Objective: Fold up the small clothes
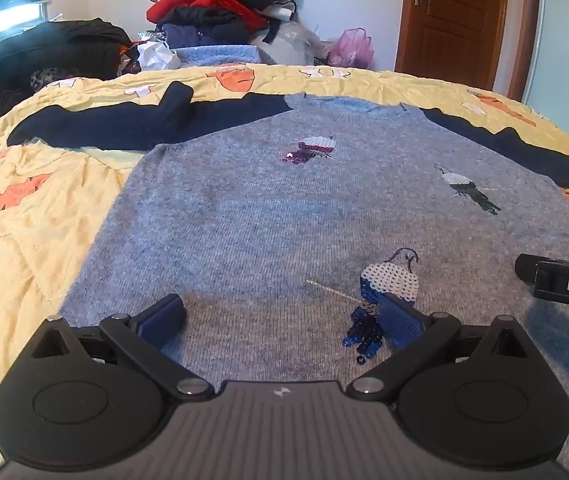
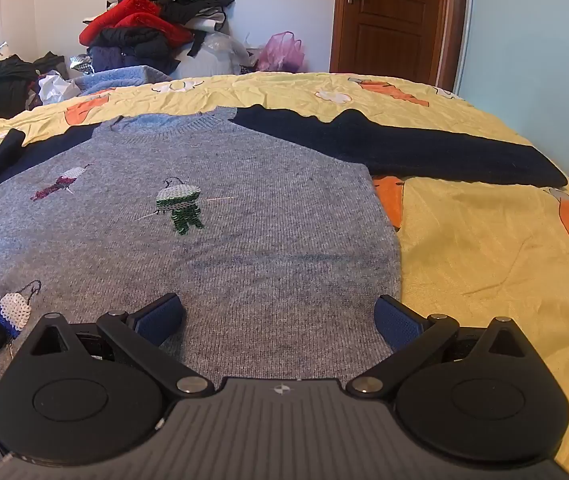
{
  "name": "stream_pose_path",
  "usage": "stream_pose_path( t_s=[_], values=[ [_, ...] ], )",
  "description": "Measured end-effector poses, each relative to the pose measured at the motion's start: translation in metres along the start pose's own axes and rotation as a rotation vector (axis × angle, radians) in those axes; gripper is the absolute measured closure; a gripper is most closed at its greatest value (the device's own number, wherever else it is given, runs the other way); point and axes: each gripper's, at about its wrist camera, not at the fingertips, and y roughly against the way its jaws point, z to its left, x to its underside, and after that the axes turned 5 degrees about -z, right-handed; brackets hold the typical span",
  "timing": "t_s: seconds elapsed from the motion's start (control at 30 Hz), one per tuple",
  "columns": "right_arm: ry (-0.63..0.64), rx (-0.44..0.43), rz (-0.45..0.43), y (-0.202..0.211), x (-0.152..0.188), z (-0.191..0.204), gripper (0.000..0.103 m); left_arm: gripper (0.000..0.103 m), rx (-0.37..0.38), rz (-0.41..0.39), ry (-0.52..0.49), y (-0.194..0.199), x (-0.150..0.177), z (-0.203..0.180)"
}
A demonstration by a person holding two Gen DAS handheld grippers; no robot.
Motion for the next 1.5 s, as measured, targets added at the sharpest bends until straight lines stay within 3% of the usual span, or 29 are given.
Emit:
stream_pose_path(
  t_s=[1.5],
  values=[
    [-0.005,0.009,0.0,0.0004,0.0003,0.0003,0.0,0.0,-0.018,-0.004,-0.008,0.0014,0.0005,-0.002]
  ],
)
